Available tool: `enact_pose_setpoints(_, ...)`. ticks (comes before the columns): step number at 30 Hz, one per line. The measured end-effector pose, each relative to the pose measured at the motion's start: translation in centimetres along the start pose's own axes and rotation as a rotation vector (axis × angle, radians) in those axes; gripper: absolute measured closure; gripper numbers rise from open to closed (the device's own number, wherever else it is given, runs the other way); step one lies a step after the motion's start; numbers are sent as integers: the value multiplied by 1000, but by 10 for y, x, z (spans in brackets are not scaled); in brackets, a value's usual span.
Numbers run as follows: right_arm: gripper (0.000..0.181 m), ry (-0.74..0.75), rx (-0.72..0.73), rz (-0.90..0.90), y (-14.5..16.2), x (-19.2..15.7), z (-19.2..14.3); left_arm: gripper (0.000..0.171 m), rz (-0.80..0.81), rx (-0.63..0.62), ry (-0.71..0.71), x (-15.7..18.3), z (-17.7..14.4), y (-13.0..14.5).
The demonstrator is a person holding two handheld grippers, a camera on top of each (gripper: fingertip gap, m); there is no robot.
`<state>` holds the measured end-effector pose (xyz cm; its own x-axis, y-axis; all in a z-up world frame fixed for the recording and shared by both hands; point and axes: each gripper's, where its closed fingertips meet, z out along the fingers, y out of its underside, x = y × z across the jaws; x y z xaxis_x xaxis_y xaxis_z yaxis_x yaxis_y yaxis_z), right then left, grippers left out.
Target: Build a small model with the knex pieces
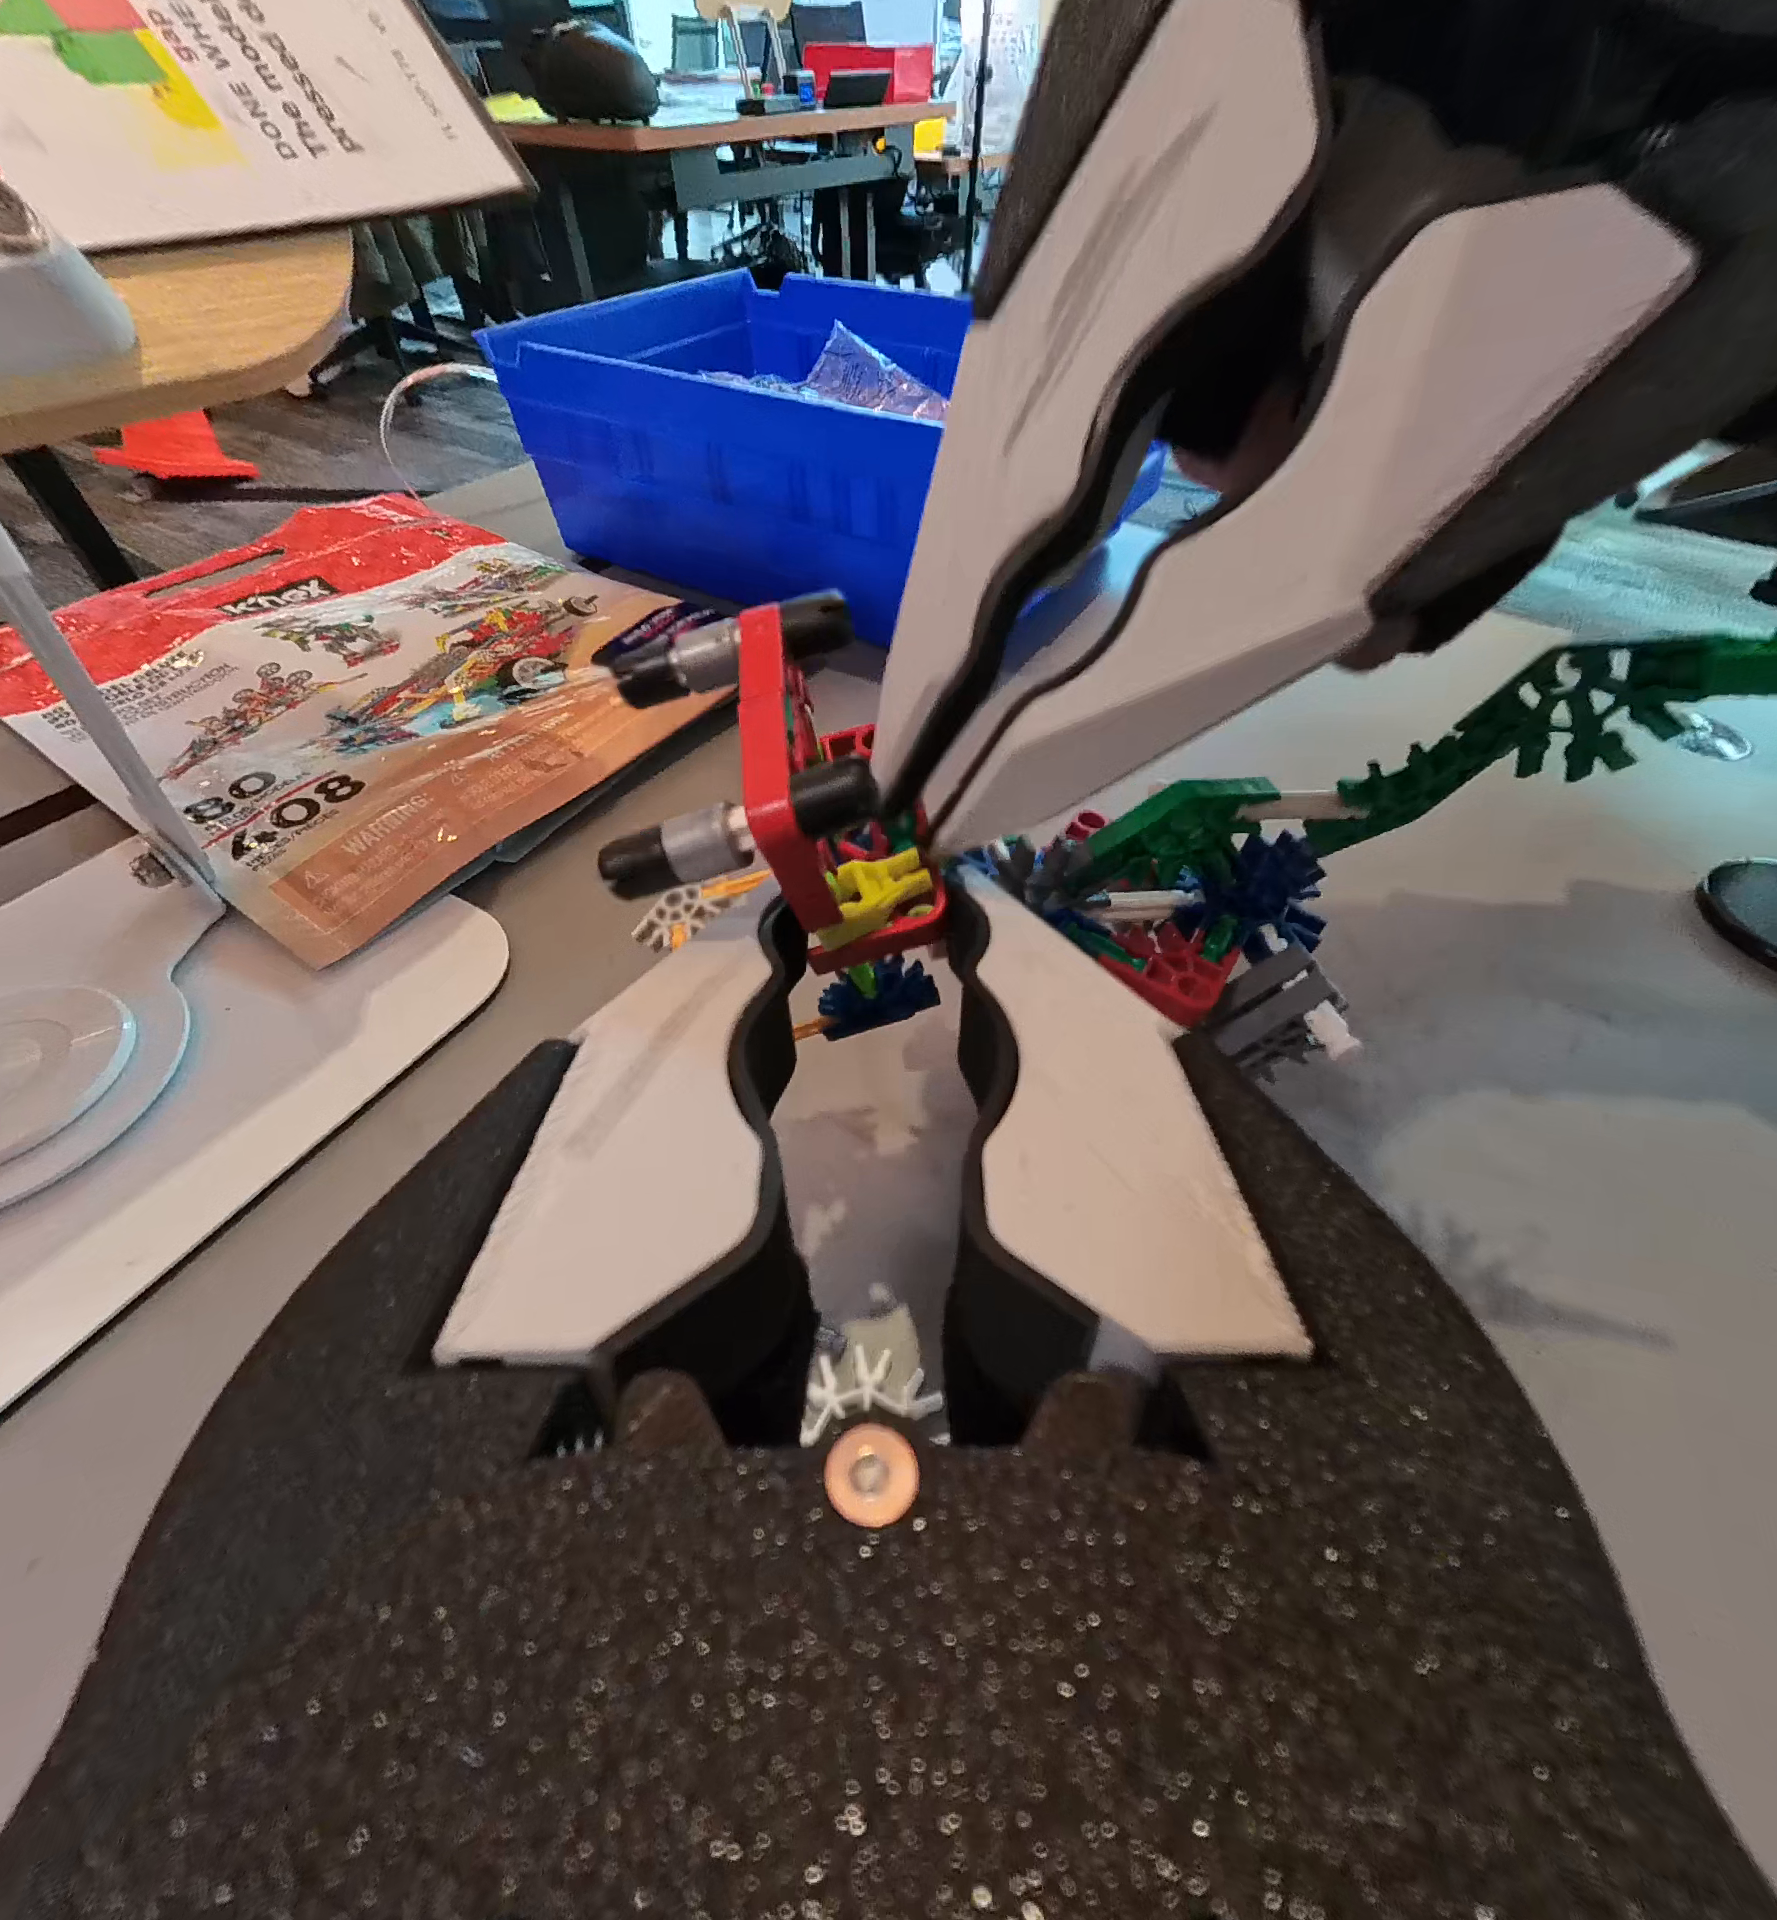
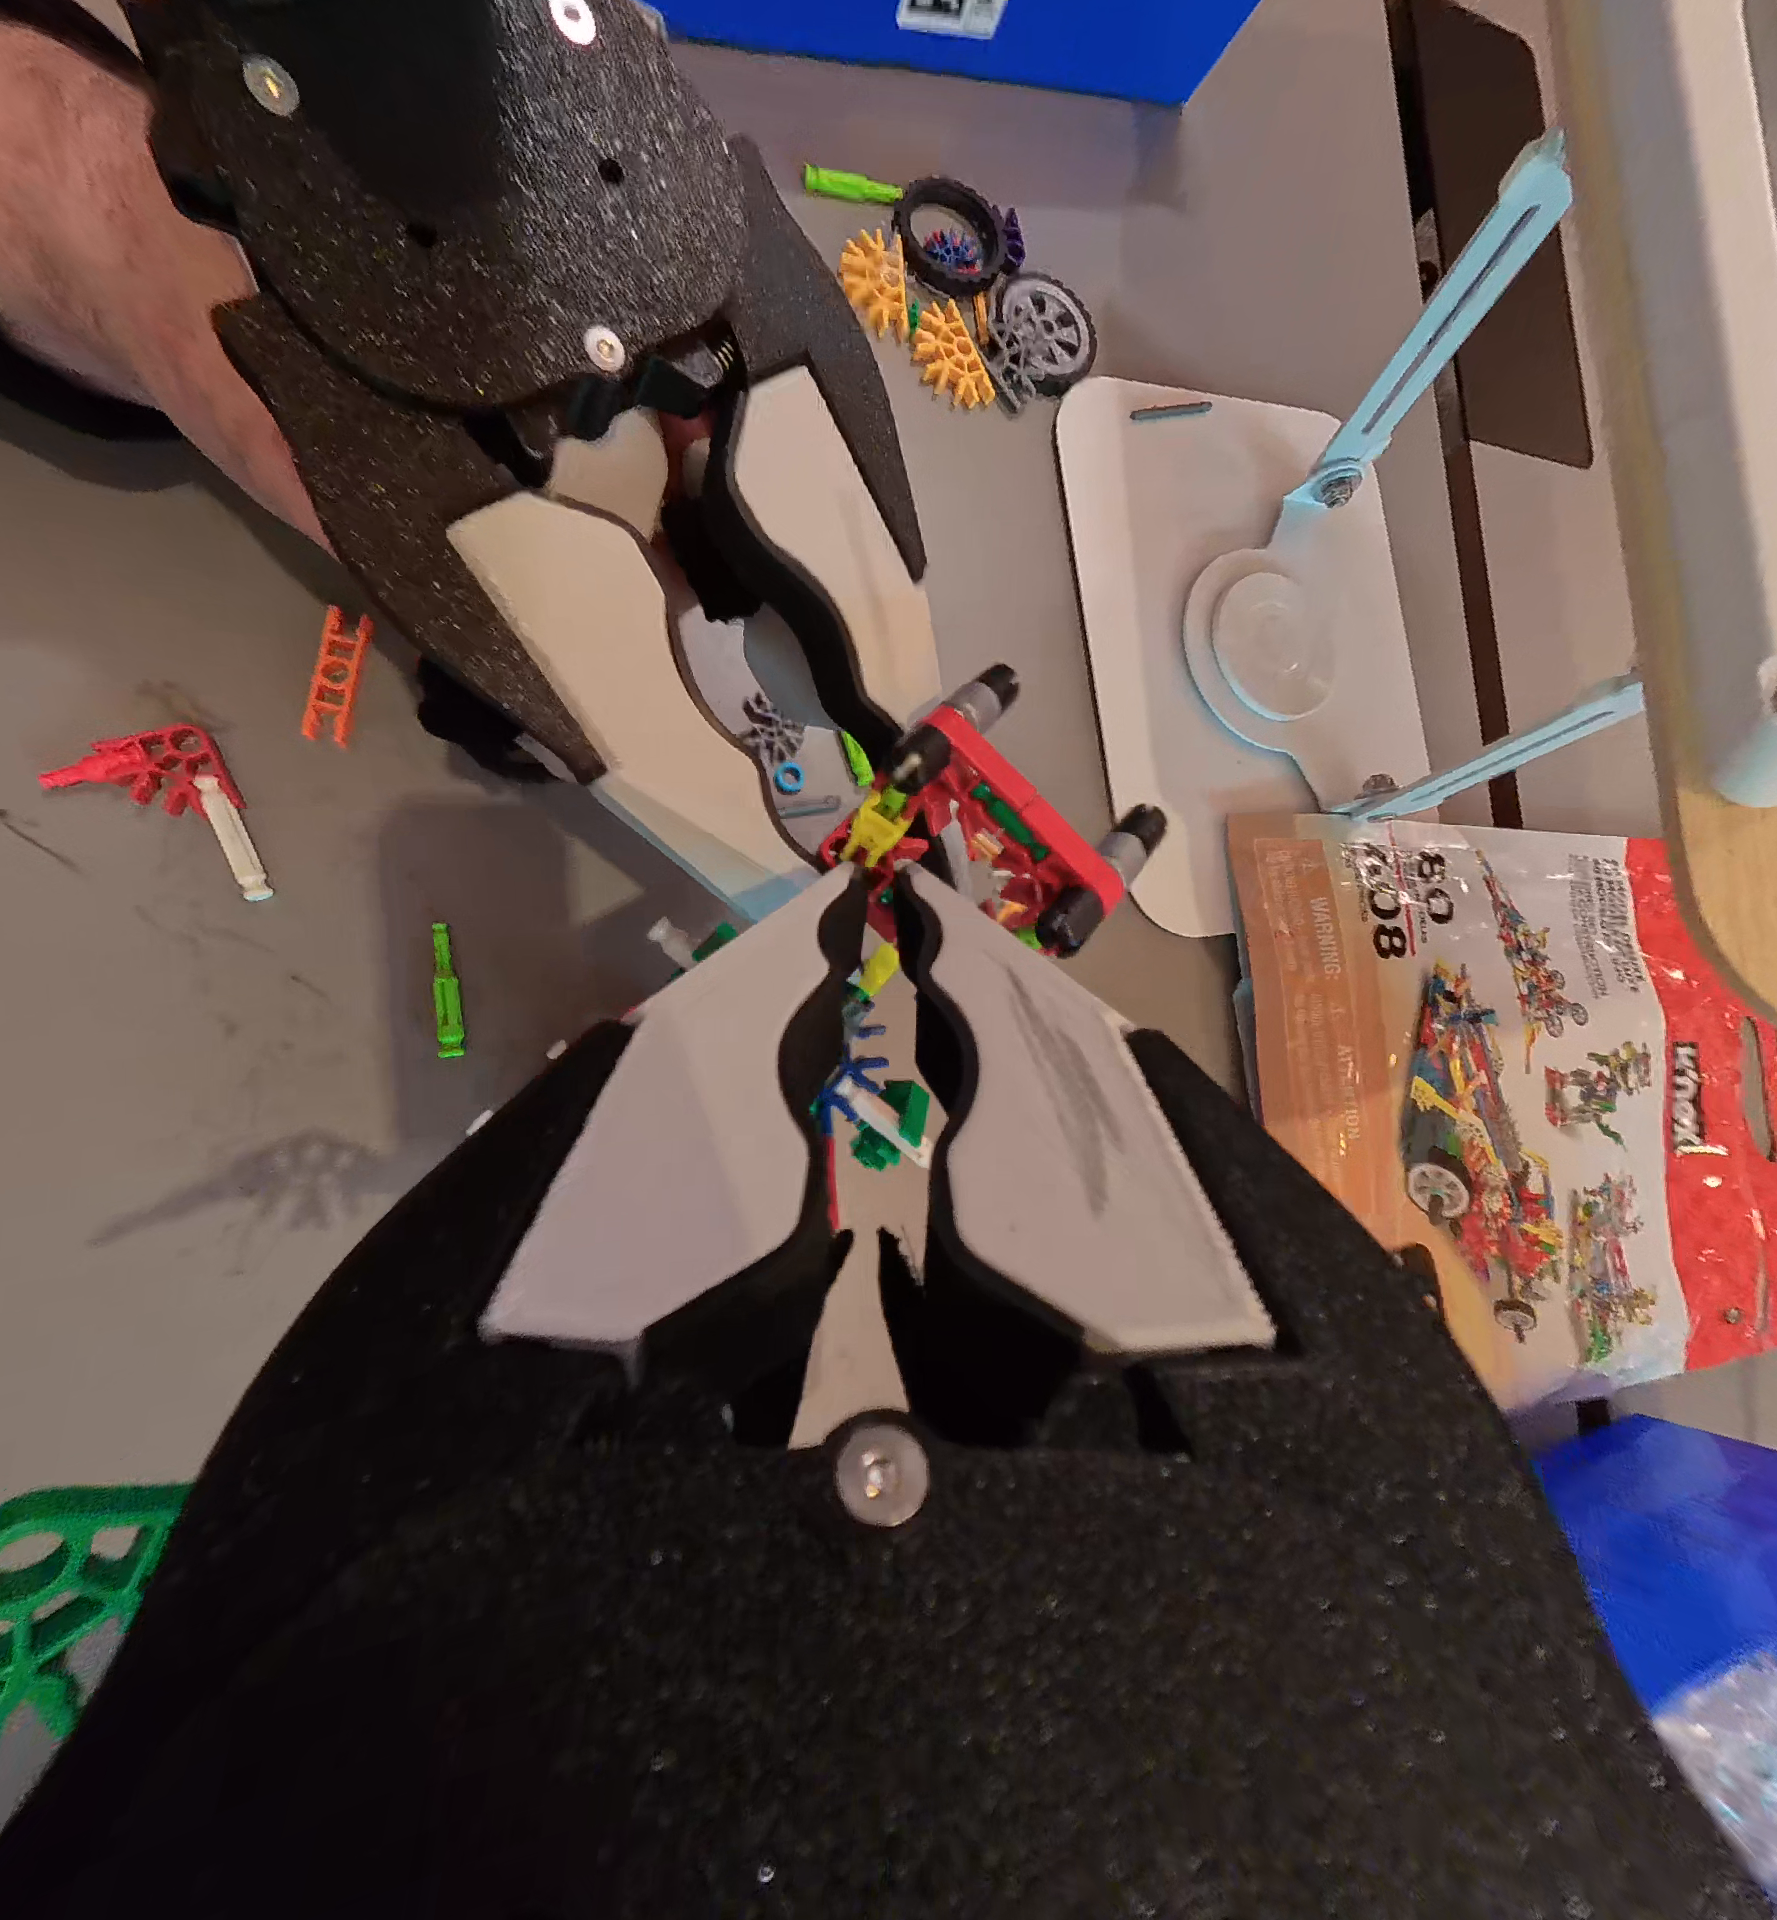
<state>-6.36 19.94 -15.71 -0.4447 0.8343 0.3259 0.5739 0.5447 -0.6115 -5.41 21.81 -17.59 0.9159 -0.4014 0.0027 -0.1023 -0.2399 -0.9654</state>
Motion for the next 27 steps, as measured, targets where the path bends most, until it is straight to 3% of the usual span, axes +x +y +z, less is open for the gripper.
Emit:
enact_pose_setpoints(15,181,-6,35,40,-2,-3,1,150,-4,2,-9,1,1,-1)
enact_pose_setpoints(27,181,86,5,-34,-5,-2,3,152,-49,6,-35,-1,4,-4)
